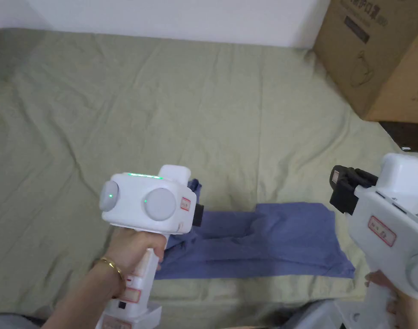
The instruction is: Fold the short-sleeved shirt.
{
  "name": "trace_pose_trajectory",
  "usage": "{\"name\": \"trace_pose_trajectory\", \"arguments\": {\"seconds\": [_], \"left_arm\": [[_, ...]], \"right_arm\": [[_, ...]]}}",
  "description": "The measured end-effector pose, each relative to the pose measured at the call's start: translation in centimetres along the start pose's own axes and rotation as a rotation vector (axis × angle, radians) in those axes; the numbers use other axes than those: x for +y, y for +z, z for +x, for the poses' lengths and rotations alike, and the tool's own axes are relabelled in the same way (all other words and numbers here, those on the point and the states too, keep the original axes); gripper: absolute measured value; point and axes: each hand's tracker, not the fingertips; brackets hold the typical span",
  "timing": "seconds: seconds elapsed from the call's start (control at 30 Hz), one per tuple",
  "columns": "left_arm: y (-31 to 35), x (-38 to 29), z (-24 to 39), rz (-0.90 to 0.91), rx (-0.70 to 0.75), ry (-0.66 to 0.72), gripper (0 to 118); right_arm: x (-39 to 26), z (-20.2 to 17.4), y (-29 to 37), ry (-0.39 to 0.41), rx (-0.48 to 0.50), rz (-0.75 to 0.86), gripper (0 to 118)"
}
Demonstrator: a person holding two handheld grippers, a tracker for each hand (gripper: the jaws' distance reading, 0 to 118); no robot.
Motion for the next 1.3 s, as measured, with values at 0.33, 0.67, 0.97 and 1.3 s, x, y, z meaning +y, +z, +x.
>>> {"name": "trace_pose_trajectory", "arguments": {"seconds": [0.33,0.67,0.97,1.3], "left_arm": [[-5.0,-1.0,3.1,-0.13,-0.235,0.154,92],[3.3,0.6,0.0,0.204,0.041,-0.005,33],[-4.1,-5.1,4.8,-0.03,-0.057,-0.062,6],[-4.6,-6.1,4.8,-0.096,-0.28,0.073,6]], "right_arm": [[-0.9,3.1,1.0,-0.019,-0.061,-0.036,0],[-1.4,2.4,0.1,-0.027,-0.028,-0.043,0],[-2.3,2.2,-0.2,0.004,-0.013,-0.069,0],[-3.0,3.4,-0.1,-0.024,-0.028,-0.104,0]]}}
